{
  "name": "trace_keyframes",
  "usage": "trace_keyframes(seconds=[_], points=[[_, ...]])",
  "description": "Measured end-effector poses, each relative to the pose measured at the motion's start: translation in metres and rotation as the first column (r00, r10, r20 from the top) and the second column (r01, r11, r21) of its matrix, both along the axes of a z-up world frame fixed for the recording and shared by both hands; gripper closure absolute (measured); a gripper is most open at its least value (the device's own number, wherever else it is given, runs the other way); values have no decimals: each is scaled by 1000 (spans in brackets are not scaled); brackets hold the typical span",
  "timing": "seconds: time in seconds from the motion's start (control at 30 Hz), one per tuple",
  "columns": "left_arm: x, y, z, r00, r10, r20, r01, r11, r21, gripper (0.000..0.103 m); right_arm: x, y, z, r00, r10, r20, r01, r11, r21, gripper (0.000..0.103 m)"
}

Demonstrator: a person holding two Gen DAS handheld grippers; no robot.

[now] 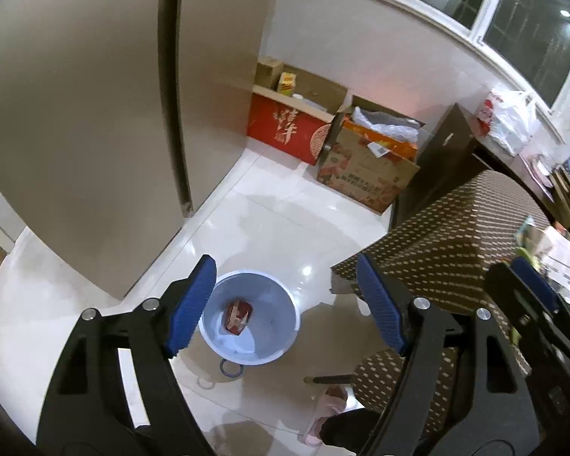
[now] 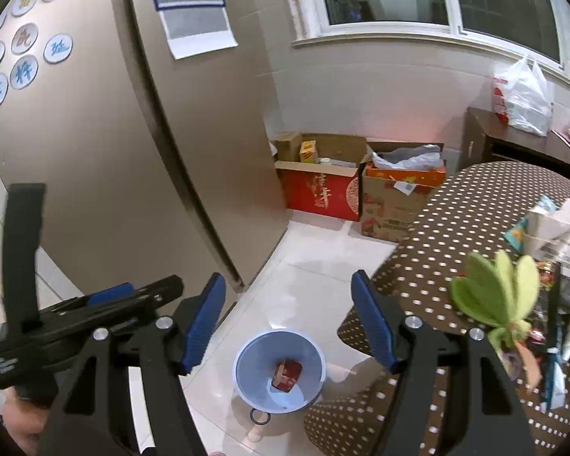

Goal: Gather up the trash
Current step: 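Grasp the green plush plant with left gripper while right grasps black candy wrapper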

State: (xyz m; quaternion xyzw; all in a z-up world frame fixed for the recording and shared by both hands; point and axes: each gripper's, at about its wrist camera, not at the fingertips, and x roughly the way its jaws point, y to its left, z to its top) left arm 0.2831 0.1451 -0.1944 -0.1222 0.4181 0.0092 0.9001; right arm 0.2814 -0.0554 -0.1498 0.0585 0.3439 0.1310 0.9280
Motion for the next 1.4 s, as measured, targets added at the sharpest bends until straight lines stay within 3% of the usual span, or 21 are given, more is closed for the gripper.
trace_keyframes(seconds=[0.27, 0.5, 0.9, 1.4], points=[[-36, -43, 41, 995, -74, 73, 73, 997, 24, 26, -33, -37, 24, 999, -37, 28, 37, 999, 33, 35], [-54, -99, 54, 980, -183, 80, 180, 983, 49, 25, -71, -101, 39, 991, -120, 57, 118, 992, 44, 35], [-62, -202, 34, 925, -379, 18, 377, 924, 60, 25, -107, -207, 13, 960, -280, -2, 280, 959, 33, 35], [-30, -266, 5, 890, -455, -36, 457, 887, 70, 27, -99, -236, -7, 951, -304, -59, 307, 951, 44, 36]])
